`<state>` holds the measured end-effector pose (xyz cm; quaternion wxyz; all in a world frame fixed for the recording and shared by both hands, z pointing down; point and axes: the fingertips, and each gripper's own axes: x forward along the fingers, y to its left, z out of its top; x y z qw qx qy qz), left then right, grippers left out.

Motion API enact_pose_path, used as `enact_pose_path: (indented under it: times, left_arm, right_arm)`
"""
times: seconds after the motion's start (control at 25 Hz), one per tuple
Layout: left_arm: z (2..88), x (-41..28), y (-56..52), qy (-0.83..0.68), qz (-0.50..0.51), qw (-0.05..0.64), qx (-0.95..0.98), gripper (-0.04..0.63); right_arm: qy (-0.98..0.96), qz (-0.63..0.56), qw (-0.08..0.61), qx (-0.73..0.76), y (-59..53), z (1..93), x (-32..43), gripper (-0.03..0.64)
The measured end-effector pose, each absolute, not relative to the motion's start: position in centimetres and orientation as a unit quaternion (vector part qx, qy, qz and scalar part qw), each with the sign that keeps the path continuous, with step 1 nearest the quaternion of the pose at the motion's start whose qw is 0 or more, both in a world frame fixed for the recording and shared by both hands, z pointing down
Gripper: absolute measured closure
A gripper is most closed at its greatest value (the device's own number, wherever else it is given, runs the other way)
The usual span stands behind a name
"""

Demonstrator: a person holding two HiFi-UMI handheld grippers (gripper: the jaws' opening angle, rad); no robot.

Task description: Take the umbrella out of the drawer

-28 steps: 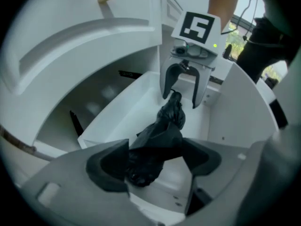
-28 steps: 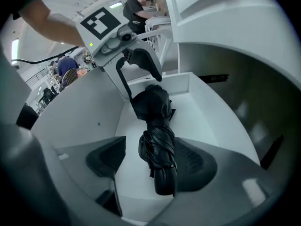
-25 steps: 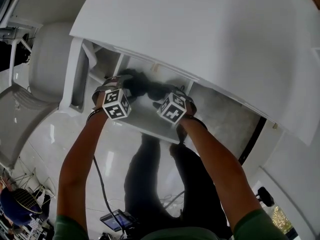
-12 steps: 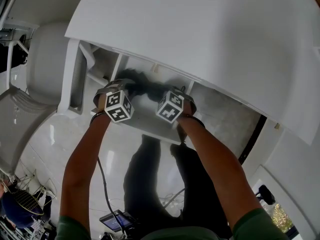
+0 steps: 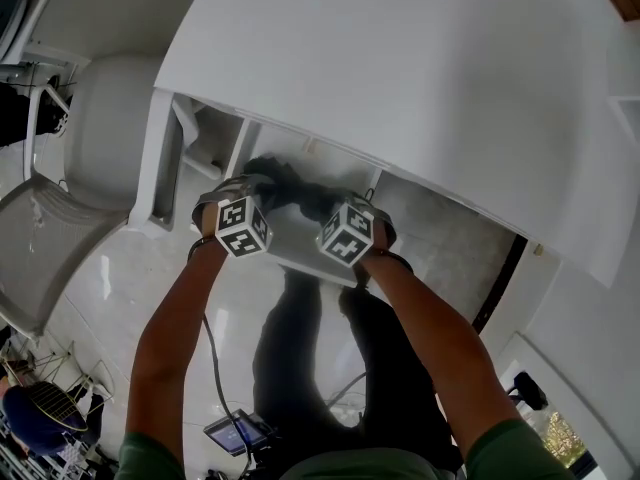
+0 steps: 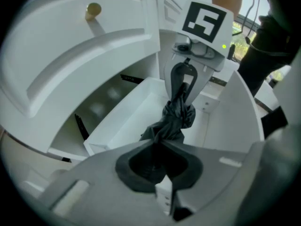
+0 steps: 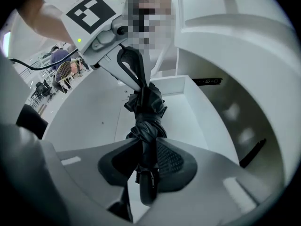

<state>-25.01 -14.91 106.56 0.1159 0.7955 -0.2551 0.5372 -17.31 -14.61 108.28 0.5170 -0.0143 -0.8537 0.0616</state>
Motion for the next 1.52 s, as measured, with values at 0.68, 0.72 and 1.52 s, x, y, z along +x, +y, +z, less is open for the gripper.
enact_pose_path:
  times: [0.68, 0.72, 1.52]
  left_arm:
    - [89.8, -23.5, -15.0, -0.333, 0.518, 0.096, 0.782, 0.589]
    - [88.5, -23.3, -15.1, -0.336, 0.517, 0.092, 0.781, 0.589]
    - [64.5, -17.5, -18.3, -0.384, 0.507, 0.004, 0.772, 0.589]
  right_arm:
    - [-0.875, 0.003, 0.484, 0.001, -15.1, 91.8, -15.9, 0.528]
    - [-0.877, 0.0, 0.481, 0.004, -15.2, 90.6, -15.7, 0.528]
    - [-0.904, -0.051, 0.419, 0.06, -18.1, 67.3, -10.0, 0.528]
